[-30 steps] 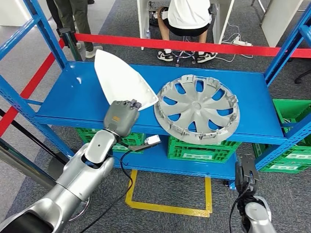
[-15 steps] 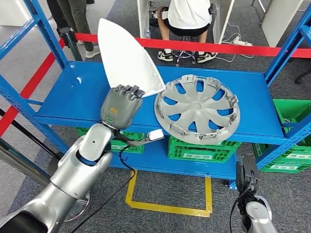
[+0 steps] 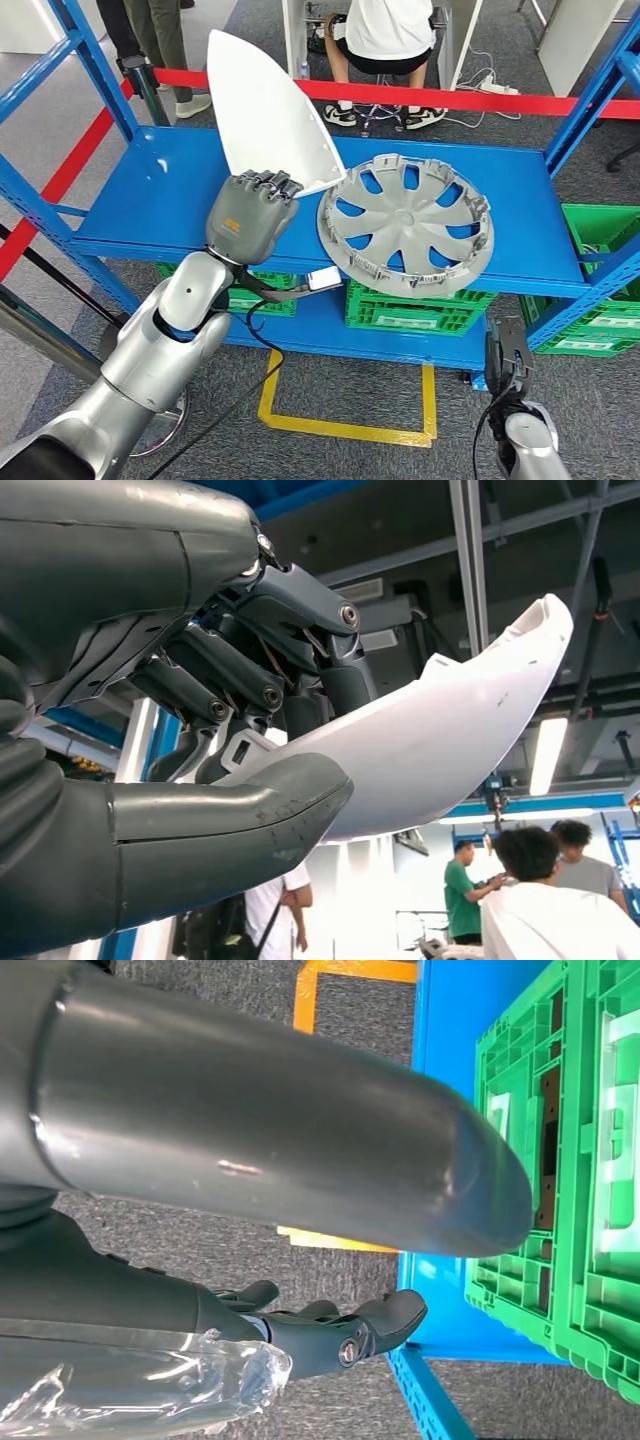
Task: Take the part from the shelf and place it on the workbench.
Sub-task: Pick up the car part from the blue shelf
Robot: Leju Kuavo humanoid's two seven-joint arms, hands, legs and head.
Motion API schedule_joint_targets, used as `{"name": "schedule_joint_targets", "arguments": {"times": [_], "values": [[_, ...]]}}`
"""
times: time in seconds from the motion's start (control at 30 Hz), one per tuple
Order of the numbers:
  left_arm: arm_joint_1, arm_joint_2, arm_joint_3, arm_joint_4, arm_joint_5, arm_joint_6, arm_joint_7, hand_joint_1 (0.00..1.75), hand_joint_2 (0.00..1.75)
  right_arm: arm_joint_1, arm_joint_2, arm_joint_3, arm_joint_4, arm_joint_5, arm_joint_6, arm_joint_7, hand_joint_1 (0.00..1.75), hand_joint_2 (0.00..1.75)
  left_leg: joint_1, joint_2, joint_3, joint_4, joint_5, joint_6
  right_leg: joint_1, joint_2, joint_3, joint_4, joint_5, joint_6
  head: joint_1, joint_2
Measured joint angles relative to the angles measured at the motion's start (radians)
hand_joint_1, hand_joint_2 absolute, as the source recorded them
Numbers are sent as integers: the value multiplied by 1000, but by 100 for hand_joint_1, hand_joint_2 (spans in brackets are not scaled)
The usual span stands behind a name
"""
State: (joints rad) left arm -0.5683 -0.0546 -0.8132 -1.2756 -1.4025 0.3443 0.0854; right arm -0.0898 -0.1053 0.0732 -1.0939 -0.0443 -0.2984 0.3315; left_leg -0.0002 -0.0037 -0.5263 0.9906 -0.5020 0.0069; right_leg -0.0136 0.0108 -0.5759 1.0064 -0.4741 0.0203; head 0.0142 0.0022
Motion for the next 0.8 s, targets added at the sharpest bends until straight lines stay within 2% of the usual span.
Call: {"name": "schedule_joint_targets", "arguments": {"times": [0.33, 0.8], "values": [[0, 2, -8, -4, 81, -20, -19, 155, 175, -18, 0, -2, 18, 16, 17, -5, 0, 0, 0, 0, 0, 0, 0, 0, 0, 0, 0, 0, 0, 0, 0, 0], [0, 22, -24, -54, 96, -18, -22, 155, 175, -50, 0, -16, 55, 26, 29, -6, 0, 0, 0, 0, 0, 0, 0, 0, 0, 0, 0, 0, 0, 0, 0, 0]]}}
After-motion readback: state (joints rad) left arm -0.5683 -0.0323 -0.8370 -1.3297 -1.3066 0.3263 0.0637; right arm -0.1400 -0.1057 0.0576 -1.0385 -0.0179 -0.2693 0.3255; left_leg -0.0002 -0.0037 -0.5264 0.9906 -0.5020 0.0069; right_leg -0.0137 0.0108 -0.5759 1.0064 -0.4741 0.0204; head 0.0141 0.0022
